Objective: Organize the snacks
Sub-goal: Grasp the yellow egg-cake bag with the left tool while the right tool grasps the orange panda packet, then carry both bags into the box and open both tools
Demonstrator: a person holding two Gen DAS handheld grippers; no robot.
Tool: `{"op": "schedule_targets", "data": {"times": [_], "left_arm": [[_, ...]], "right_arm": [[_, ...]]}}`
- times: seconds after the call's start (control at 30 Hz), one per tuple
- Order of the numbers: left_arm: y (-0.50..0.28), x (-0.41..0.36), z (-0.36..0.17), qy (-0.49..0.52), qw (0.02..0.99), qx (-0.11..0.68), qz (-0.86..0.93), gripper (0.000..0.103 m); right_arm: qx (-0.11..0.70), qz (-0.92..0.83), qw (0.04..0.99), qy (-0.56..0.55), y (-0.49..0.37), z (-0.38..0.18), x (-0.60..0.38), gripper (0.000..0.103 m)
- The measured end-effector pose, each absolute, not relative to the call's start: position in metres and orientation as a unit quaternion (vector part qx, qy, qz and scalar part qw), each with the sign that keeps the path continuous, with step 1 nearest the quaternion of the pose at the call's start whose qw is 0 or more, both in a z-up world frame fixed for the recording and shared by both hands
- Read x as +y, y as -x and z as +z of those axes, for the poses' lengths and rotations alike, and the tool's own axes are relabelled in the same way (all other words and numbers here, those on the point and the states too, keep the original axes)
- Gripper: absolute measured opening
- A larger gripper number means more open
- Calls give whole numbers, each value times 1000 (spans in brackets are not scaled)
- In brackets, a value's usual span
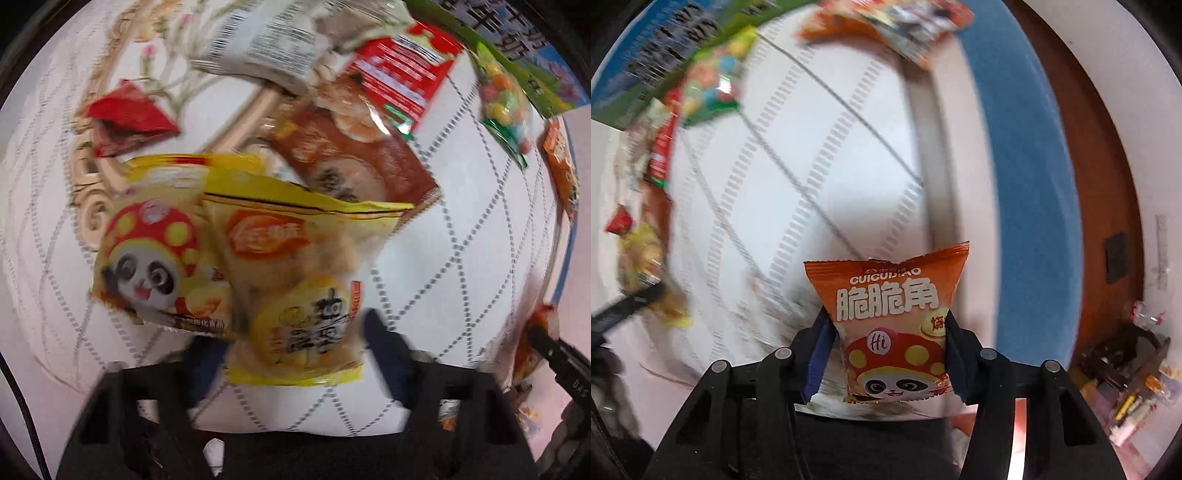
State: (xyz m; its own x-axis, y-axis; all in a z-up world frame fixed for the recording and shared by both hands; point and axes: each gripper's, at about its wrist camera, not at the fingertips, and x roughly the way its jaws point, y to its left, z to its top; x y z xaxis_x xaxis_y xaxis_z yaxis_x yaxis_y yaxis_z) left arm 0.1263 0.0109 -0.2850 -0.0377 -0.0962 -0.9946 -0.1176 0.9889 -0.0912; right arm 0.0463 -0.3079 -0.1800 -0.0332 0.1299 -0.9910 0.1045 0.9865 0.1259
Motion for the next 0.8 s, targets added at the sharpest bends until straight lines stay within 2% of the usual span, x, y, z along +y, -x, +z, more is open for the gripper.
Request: {"op": "schedule_targets", "data": {"times": [0.17,0.23,0.33,0.37,0.57,0.63,0.67,0.7,0.8], "left_arm": [[-122,-18,-280,73,696,713,-30,56],[-121,-30,-283,70,692,717,-42,56],[-123,-40,-297,50,685,726,-41,58],[-123,-40,-300,49,684,727,-40,59],[-120,-36,-308,60,683,727,-44,61],[-121,-31,-306,64,687,723,-39,56],[-120,-28,-299,68,690,720,-40,52],[-123,-28,-292,69,693,716,-41,48],[-127,-25,-272,81,702,706,-49,46]], "right_arm": [[719,40,689,-84,-62,-179,-280,58],[727,41,680,-91,-64,-185,-280,61],[727,51,675,-116,-63,-185,-289,69],[727,54,675,-117,-63,-183,-291,77],[731,55,671,-113,-53,-184,-301,79],[728,46,673,-124,-51,-192,-304,72],[721,48,678,-132,-51,-193,-305,55],[718,43,682,-129,-50,-192,-307,53],[708,46,693,-132,-48,-183,-312,50]]}}
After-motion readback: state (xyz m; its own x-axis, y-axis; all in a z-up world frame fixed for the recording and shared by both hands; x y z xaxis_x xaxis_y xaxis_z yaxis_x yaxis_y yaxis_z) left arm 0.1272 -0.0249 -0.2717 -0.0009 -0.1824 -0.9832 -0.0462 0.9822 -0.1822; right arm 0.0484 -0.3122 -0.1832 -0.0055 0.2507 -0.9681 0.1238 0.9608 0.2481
